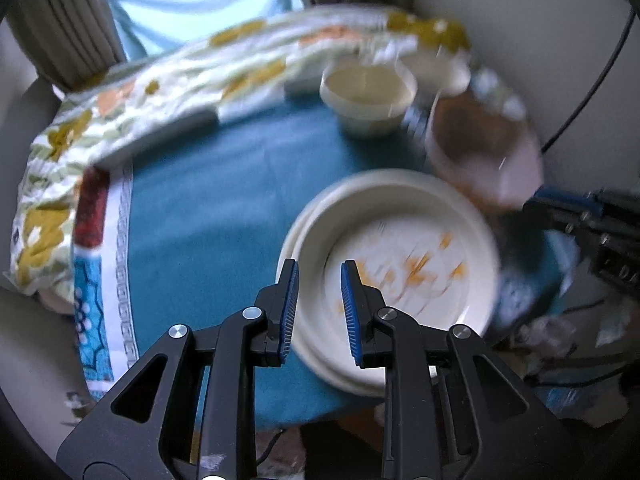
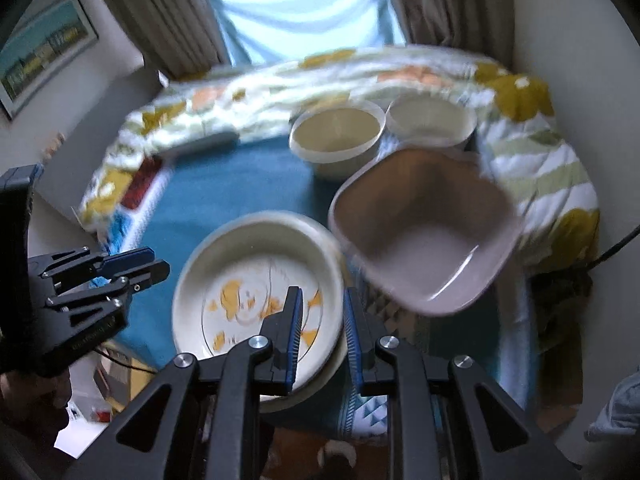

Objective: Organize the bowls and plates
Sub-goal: 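Open both grippers and move them to the pink square bowl, then close the left and right grippers on the pink bowl's rim, then carry the pink bowl with both grippers, set it down, open, then move both grippers to the cream bowl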

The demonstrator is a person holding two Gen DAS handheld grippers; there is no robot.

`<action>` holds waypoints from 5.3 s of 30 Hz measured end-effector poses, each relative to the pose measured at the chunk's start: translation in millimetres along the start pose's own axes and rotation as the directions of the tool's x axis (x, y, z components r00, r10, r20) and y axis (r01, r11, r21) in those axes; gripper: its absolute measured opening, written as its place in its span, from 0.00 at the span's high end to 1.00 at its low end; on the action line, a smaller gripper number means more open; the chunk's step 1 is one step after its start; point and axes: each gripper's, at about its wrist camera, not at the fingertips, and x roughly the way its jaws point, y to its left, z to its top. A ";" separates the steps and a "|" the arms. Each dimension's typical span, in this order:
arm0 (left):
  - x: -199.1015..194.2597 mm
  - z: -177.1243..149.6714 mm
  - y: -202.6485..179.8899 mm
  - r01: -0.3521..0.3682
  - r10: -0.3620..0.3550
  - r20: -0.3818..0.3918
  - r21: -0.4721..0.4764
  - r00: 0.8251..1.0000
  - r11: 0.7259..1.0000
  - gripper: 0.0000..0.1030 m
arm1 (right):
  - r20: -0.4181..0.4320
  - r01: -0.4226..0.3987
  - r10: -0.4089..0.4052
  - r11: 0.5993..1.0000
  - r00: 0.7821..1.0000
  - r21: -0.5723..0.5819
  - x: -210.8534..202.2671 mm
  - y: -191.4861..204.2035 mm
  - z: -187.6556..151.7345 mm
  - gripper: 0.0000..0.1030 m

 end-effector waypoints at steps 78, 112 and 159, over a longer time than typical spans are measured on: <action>-49.6 11.5 66.4 0.120 -0.107 0.083 -0.173 0.991 0.978 0.91 | -0.007 -0.057 0.057 0.998 0.998 0.011 2.9 63.0 54.0 0.87; 50.7 -118.4 270.9 0.107 -0.151 -0.113 -0.326 0.982 0.939 0.90 | -0.277 -0.036 0.030 0.999 0.961 -0.016 190.8 244.3 0.7 0.87; -29.5 59.4 98.2 0.101 -0.030 0.209 -0.337 0.977 0.936 0.04 | -0.001 0.069 -0.069 0.995 0.998 0.067 19.2 2.5 108.9 0.01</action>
